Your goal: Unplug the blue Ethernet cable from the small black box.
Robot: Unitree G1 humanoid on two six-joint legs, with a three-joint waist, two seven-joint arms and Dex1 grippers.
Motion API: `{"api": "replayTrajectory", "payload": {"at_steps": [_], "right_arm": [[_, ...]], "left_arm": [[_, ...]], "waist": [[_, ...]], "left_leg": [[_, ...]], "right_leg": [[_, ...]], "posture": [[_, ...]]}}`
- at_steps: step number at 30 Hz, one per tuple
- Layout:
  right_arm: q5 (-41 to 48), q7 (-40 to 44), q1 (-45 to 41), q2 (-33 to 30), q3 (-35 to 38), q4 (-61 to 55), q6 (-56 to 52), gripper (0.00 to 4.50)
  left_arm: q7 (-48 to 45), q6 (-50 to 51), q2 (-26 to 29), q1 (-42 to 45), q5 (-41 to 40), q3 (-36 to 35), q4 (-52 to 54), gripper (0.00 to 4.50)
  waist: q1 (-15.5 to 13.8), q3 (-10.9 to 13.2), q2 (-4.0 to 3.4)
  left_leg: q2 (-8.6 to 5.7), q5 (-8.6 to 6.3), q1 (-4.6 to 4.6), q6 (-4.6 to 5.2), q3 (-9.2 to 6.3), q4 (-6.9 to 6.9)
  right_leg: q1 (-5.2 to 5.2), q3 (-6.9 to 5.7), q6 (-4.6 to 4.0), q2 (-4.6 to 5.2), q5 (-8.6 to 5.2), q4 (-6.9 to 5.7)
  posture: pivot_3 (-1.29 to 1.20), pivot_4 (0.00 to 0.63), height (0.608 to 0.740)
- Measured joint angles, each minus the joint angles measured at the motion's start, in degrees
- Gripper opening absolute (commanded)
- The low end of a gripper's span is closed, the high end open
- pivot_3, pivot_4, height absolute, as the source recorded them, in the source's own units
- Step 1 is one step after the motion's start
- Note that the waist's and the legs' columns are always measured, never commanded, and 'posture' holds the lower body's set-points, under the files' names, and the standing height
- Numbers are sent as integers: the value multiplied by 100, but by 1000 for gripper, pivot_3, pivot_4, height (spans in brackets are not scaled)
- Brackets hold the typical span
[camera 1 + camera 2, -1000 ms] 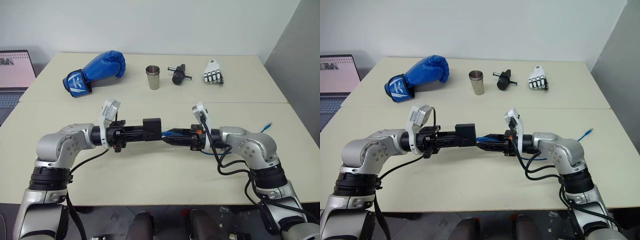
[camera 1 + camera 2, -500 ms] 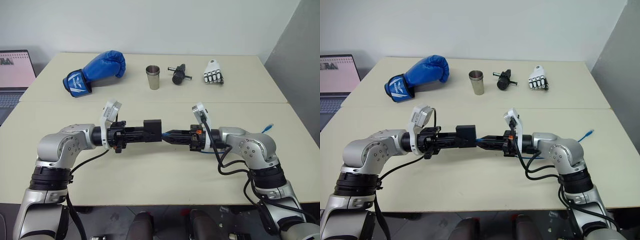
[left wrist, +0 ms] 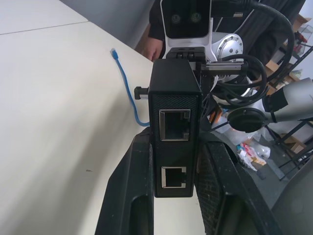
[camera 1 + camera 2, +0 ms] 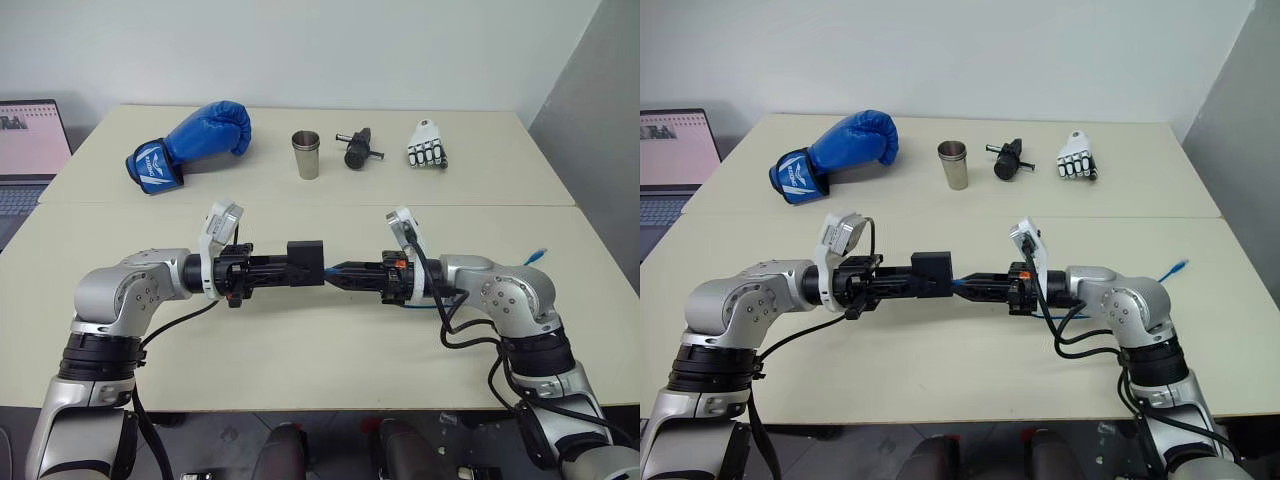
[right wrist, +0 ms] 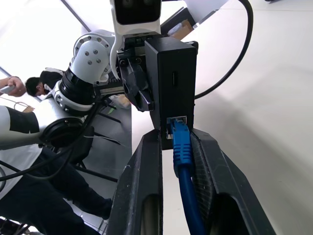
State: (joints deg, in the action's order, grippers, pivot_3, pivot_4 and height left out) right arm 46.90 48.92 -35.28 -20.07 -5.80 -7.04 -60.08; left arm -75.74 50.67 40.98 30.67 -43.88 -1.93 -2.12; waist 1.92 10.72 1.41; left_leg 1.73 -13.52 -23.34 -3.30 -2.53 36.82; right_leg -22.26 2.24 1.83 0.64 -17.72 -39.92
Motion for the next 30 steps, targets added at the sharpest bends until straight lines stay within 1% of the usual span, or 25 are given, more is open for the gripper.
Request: {"api": "replayTrajectory", "payload": {"at_steps": [3,4,6,26,28,29,30], "right_arm": [[20,0,0,-20,23,0,-34,2047],[21,1,0,-20,22,0,-35,2167],[32,4,-1,-22,22,0,-45,2242],[105,-39,-4,-32,22,96,-106,2242],[104,-38,-6,-32,22,113,-105,1901],[104,-38,-7,-32,22,114,-105,1855],[104,-38,-12,-32,22,119,-105,1708]], "left_arm": [[16,5,11,0,0,0,-1,771],[20,7,11,0,1,0,-1,771],[23,9,11,0,0,0,-1,771],[25,16,8,0,-9,0,0,771],[25,16,8,0,-9,0,0,771],[24,16,8,0,-9,0,0,771],[24,16,8,0,-10,0,0,771]], "waist": [[0,0,0],[0,0,0],[1,0,0],[0,0,0],[0,0,0],[0,0,0],[0,0,0]], "left_leg": [[0,0,0,0,0,0],[0,0,0,0,0,0],[0,0,-1,0,1,0],[0,0,-2,0,3,0],[0,0,-2,0,3,0],[0,0,-2,0,3,0],[0,0,-2,0,3,0]], "right_leg": [[0,0,0,0,0,0],[0,0,0,0,0,0],[-1,0,0,0,0,0],[-1,0,0,0,0,1],[-2,0,0,0,0,1],[-2,0,0,0,0,1],[-2,0,0,0,0,1]], "posture": [[0,150,740],[0,150,740],[0,150,740],[0,150,740],[0,150,740],[0,150,740],[0,150,740]]}}
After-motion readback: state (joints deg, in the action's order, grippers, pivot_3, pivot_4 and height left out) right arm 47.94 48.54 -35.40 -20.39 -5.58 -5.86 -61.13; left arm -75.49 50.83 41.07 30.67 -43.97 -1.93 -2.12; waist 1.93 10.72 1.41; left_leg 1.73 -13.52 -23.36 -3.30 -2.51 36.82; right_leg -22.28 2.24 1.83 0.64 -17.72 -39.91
